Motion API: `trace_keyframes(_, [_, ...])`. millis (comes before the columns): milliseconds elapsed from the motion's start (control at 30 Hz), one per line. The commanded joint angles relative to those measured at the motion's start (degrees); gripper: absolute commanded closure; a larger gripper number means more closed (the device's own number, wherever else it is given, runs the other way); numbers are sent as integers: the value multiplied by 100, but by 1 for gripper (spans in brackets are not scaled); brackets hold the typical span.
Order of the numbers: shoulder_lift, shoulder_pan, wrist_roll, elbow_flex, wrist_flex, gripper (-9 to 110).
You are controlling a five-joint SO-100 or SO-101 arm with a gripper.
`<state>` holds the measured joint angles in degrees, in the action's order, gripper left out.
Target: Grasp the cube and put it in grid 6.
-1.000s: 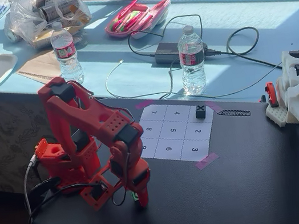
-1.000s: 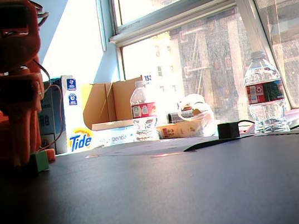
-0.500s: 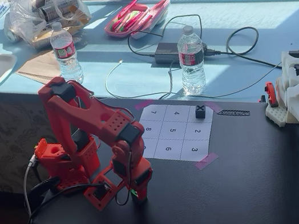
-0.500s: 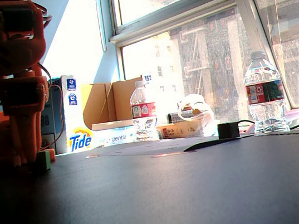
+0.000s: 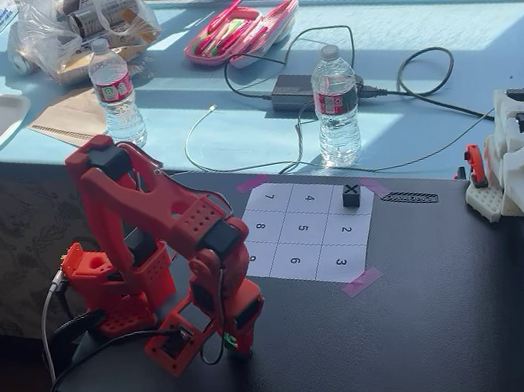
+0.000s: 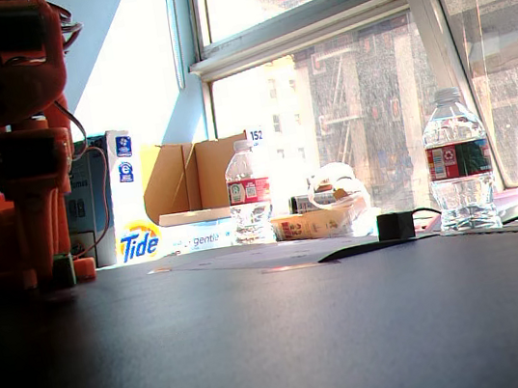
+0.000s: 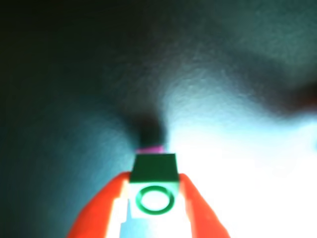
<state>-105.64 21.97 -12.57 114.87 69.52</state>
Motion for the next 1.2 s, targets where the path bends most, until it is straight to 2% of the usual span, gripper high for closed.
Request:
trace_keyframes(0, [-325, -352, 281, -1230, 571, 101])
trace_keyframes(200, [-35, -1916, 1125, -3568, 1222, 101])
trace_keyframes(433, [782, -3999, 1468, -3524, 738, 101])
trace_keyframes(700, [1424, -4544, 1608, -2074, -360, 101])
trace_keyframes(933, [1591, -4737, 1617, -1635, -571, 101])
trace_keyframes(1067, [1600, -4808, 1564, -1564, -501, 74])
trace_keyframes(1167, [1556, -4816, 1608, -1547, -439, 63])
